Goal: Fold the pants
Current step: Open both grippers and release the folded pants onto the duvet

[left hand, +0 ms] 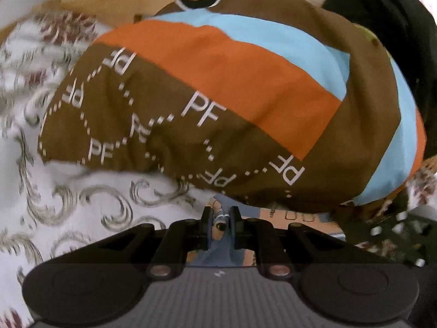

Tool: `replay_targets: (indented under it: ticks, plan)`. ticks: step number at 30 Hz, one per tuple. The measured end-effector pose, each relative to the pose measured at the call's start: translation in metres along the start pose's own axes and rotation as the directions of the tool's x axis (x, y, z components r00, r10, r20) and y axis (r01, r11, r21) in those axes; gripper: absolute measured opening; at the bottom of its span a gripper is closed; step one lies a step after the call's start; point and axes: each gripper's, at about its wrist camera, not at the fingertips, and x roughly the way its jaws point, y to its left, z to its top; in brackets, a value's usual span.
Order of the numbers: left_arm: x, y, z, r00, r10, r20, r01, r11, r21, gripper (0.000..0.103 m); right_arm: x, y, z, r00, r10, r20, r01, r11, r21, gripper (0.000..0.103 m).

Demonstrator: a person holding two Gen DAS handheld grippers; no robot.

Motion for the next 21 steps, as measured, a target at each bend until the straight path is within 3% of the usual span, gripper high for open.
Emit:
replay_targets:
  ticks: [2,4,5,6,7,8,9,11,15,18,21]
  plan:
    - [0.010,-0.004,-0.002,1.000,0.031,-0.006,-0.031,1.000,0.000,0.016,0.005,0.006,-0.004,0.996,0.072,-0.050,-0.074,0.996,-0.043,0.050]
    - [0.024,-0.006,-0.007,0.997,0.064,-0.042,-0.064,0.998,-0.003,0.019,0.004,0.001,-0.004,0.995,0.079,-0.054,-0.081,0.996,-0.037,0.057]
    - [0.029,-0.007,-0.009,0.995,0.087,-0.052,-0.087,0.996,0.000,0.022,0.001,-0.008,-0.004,0.995,0.088,-0.049,-0.089,0.996,-0.017,0.073]
    - [0.029,-0.008,-0.012,0.994,0.105,-0.043,-0.106,0.994,-0.001,0.032,-0.003,-0.017,-0.005,0.993,0.108,-0.046,-0.108,0.994,0.006,0.091]
    - [0.026,-0.008,-0.015,0.993,0.119,-0.019,-0.119,0.993,-0.011,0.044,-0.006,-0.027,-0.005,0.989,0.143,-0.041,-0.141,0.990,0.029,0.096]
    - [0.019,-0.009,-0.017,0.990,0.138,0.019,-0.137,0.990,-0.028,0.069,-0.008,-0.036,-0.003,0.983,0.180,-0.040,-0.178,0.983,0.051,0.098]
    - [0.008,-0.009,-0.020,0.984,0.163,0.072,-0.159,0.986,-0.050,0.082,-0.010,-0.047,-0.001,0.975,0.217,-0.055,-0.213,0.975,0.064,0.098]
    - [-0.020,-0.010,-0.028,0.962,0.207,0.175,-0.191,0.976,-0.106,0.087,-0.016,-0.061,0.003,0.975,0.217,-0.040,-0.213,0.973,0.085,0.097]
    - [-0.080,-0.011,-0.066,0.917,0.318,0.240,-0.255,0.932,-0.258,0.093,-0.022,-0.079,0.021,0.983,0.152,0.105,-0.167,0.974,0.151,0.097]
    - [-0.118,-0.013,-0.123,0.871,0.441,0.218,-0.356,0.871,-0.340,0.096,0.000,-0.062,0.036,0.975,0.116,0.189,-0.142,0.982,0.127,0.098]
    - [-0.141,-0.016,-0.188,0.827,0.554,0.100,-0.481,0.787,-0.386,0.096,0.043,-0.026,0.039,0.979,0.151,0.138,-0.154,0.988,0.012,0.098]
